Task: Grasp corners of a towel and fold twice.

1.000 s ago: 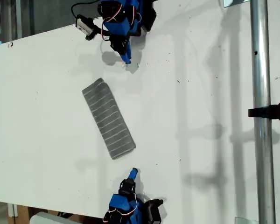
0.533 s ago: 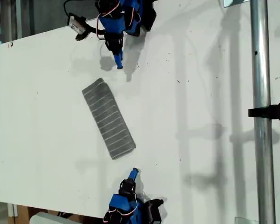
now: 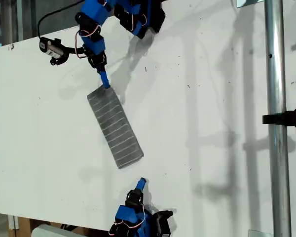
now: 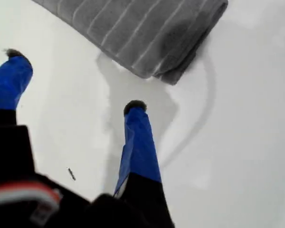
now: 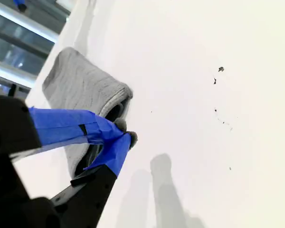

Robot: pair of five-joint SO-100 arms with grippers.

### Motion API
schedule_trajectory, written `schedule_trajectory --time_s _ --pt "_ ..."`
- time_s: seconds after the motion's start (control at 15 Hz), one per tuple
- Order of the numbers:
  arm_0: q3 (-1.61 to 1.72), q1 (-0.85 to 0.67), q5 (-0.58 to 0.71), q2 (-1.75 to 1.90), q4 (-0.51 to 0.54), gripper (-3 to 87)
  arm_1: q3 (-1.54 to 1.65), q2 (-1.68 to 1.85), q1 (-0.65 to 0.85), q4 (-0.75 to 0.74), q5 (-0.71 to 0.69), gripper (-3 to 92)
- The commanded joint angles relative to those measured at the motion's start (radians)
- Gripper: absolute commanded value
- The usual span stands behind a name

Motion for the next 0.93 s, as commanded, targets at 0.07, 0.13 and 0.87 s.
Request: schedule_trajectory --time_s 0.07,0.13,0.87 --pt "0.006 0.009 -0.015 0.005 -0.012 -2.7 -0.262 -0.414 0.137 -0.098 -0.172 39.9" --pt "0.006 0.009 -0.018 0.005 -0.009 -2.7 -0.319 -0.511 0.156 -0.118 -0.207 40.0" --pt "0.006 0.006 -0.032 0.005 -0.003 -2.7 -0.856 -1.172 0.037 -0.06 -0.199 37.3"
